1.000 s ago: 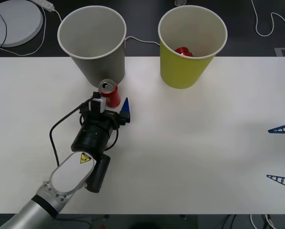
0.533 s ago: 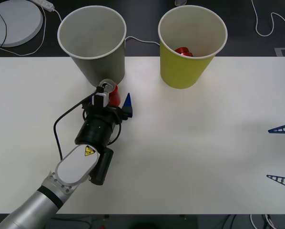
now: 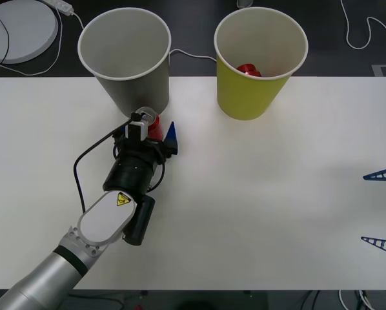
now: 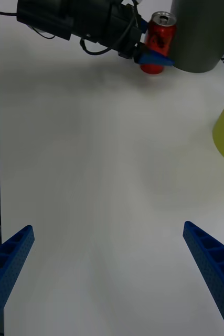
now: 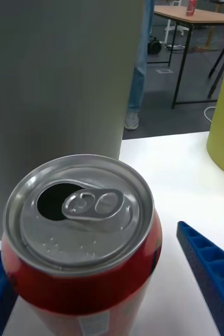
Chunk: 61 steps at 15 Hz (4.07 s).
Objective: Put the can into the green bin and the plastic bottle into the gray bin
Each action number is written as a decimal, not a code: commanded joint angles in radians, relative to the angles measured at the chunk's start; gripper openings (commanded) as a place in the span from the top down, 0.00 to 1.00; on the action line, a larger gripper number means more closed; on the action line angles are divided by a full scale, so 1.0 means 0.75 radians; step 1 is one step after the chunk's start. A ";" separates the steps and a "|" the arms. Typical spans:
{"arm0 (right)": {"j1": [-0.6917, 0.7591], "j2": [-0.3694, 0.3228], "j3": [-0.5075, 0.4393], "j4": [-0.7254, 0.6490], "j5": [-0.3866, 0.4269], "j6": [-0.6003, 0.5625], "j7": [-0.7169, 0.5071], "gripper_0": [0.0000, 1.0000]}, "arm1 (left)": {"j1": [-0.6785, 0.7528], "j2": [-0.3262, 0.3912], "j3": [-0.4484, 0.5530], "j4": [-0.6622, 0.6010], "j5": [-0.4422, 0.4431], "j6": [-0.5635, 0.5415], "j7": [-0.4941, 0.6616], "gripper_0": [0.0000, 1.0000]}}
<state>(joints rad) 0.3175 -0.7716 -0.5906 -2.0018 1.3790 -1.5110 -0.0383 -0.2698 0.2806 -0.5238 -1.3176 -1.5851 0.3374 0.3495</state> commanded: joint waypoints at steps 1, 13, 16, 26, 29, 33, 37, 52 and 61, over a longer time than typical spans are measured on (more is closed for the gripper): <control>0.000 0.000 0.000 0.000 0.000 0.000 0.000 0.00 | -0.002 0.000 -0.003 0.000 -0.005 0.000 -0.002 1.00; 0.000 0.000 0.000 0.000 0.000 0.000 0.000 0.00 | 0.022 0.021 -0.028 -0.012 -0.024 -0.002 -0.002 1.00; 0.000 0.000 0.000 0.000 0.000 0.000 0.000 0.00 | 0.094 0.082 -0.020 -0.109 -0.001 -0.110 -0.008 1.00; 0.000 0.000 0.000 0.000 0.000 0.000 0.000 0.00 | 0.243 0.342 0.289 -0.405 -0.020 -0.918 -0.026 1.00; 0.000 0.000 0.000 0.000 0.000 0.000 0.000 0.00 | 0.243 0.354 0.451 -0.430 -0.073 -1.252 -0.041 1.00; 0.000 0.000 0.000 0.000 0.000 0.000 0.000 0.00 | 0.241 0.391 0.655 -0.530 -0.257 -1.689 -0.018 1.00; 0.000 0.000 0.000 0.000 0.000 0.000 0.000 0.00 | 0.239 0.411 0.835 -0.722 -0.439 -2.117 0.129 1.00; 0.000 0.000 0.000 0.000 0.000 0.000 0.000 0.00 | -0.338 0.415 0.829 -1.029 -0.633 -2.544 0.994 1.00; 0.000 0.000 0.000 0.000 0.000 0.000 0.000 0.00 | -0.900 0.430 0.721 -0.775 -0.572 -2.544 1.127 1.00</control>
<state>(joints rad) 0.3175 -0.7716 -0.5906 -2.0018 1.3790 -1.5110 -0.0383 -0.9052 0.6010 0.0382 -1.9248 -2.0127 -1.5713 1.1777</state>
